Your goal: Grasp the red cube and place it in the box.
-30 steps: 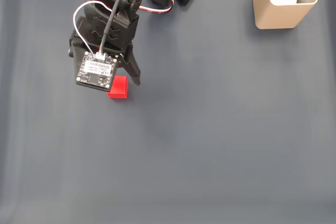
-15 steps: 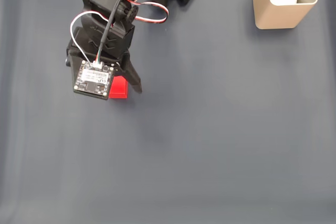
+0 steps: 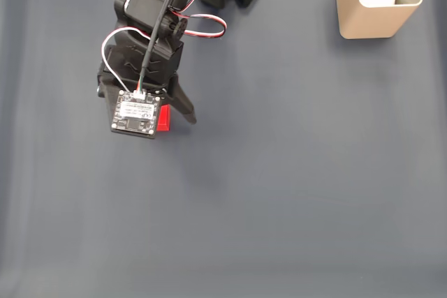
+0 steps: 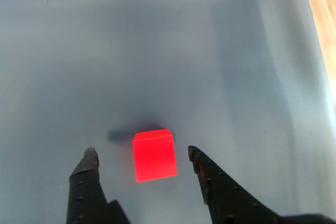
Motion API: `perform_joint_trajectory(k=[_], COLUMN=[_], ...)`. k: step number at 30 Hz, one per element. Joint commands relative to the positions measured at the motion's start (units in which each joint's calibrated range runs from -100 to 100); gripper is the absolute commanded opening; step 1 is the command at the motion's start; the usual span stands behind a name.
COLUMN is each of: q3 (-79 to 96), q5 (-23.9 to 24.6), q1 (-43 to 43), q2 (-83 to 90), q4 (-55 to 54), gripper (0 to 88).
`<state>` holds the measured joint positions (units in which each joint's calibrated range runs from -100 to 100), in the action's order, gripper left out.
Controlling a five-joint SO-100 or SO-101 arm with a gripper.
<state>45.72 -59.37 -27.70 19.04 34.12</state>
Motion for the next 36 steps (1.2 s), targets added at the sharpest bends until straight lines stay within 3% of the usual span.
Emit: perform_joint_trajectory(k=[1,36], q3=[0.8,1.9], q5=[0.6,2.1], q1=[0.8,2.1], q2=[1.0,-2.1], q4=[0.0,-4.6], gripper=[41.3,40.8])
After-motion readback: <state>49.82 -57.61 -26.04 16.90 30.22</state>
